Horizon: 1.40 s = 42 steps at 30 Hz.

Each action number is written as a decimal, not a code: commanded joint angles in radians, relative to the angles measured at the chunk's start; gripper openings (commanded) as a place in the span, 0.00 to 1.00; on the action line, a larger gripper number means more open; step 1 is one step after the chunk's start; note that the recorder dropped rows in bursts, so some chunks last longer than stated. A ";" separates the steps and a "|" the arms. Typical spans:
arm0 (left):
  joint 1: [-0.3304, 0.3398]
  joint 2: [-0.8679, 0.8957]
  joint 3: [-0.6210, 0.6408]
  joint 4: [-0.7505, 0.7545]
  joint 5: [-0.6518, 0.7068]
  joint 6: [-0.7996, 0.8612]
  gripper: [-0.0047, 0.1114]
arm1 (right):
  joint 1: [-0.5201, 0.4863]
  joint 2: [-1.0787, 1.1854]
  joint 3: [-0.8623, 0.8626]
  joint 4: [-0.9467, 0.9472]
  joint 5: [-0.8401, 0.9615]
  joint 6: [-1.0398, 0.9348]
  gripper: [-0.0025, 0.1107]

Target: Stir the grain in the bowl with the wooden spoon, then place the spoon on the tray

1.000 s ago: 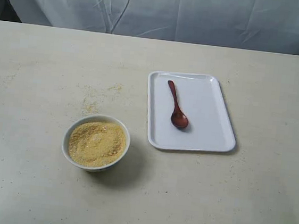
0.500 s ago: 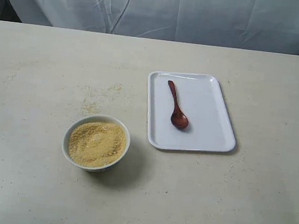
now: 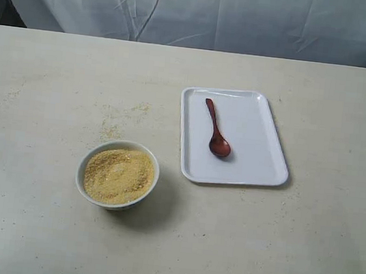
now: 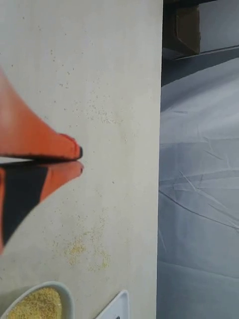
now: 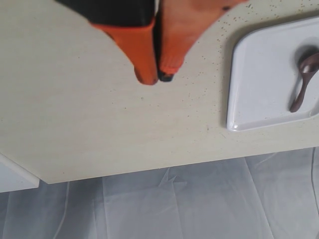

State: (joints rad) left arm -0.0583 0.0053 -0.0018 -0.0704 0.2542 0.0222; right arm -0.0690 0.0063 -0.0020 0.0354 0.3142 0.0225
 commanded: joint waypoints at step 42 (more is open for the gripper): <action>-0.004 -0.005 0.002 0.090 -0.022 -0.015 0.04 | -0.002 -0.006 0.002 -0.001 -0.009 -0.001 0.01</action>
